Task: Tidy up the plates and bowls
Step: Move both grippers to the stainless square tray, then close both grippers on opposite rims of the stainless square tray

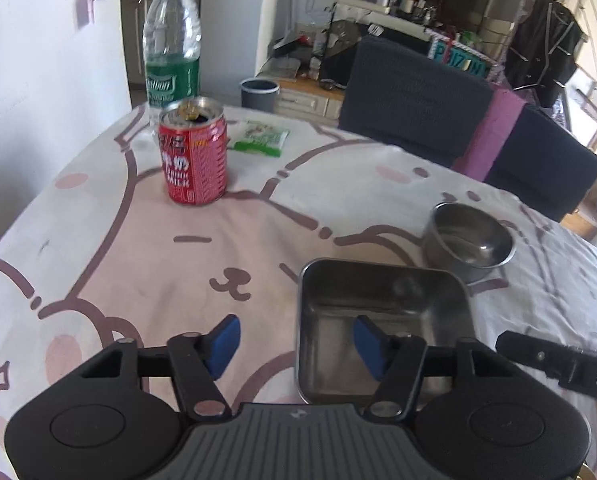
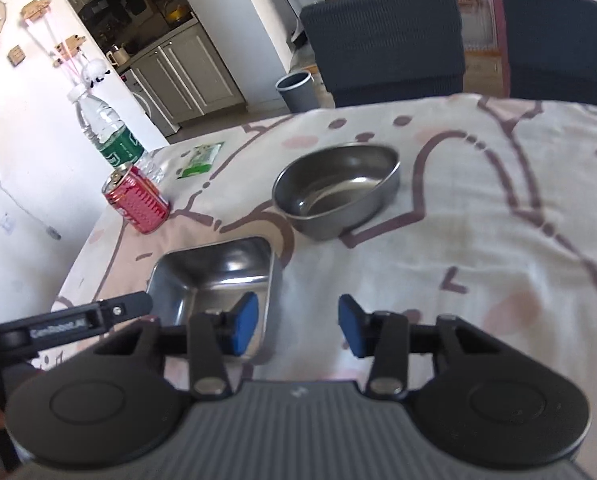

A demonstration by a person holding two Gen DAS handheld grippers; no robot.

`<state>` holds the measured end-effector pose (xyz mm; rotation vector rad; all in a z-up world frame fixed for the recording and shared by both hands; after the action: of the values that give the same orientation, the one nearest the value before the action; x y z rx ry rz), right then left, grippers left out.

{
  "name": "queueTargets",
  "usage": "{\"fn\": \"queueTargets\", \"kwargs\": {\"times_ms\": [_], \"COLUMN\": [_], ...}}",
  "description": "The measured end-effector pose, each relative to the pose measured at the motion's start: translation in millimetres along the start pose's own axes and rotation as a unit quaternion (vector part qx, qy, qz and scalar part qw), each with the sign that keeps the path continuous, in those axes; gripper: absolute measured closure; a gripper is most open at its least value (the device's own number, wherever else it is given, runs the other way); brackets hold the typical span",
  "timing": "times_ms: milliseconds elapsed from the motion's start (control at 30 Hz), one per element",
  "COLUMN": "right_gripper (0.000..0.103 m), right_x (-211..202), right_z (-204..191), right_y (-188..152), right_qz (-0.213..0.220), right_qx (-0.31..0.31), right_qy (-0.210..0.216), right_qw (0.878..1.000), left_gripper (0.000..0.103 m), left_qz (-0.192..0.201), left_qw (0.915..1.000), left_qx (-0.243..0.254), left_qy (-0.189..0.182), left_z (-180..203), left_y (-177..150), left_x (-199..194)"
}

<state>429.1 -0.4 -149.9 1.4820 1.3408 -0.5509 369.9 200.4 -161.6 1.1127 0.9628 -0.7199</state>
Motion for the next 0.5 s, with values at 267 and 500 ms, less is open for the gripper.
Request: {"fn": "queueTargets", "kwargs": {"times_ms": [267,500], "right_gripper": [0.050,0.078], "right_x": [26,34], "right_z": [-8,-10], "right_y": [1,8], "right_qz": [-0.015,-0.006], "right_qx": [0.003,-0.002], "right_qy": [0.019,0.026], "right_qw": [1.000,1.000], "left_gripper": [0.058,0.083], "left_qz": [-0.020,-0.029], "left_qw": [0.9998,0.9995], "left_qx": [-0.007,-0.006], "left_qy": [-0.006,-0.008], "left_z": [-2,-2], "left_y": [3,5], "left_x": [17,26]}}
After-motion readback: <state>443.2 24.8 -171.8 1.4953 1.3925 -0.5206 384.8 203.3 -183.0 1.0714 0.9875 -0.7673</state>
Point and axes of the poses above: each gripper's, at about its wrist camera, not at the fingertips, and x roughly the way its jaws point, z to its right, y to its top, the point moved 4 cm from there along x, roughly the way its jaws point, and after that the axes turned 13 degrees about -z, right-handed, at the moved point
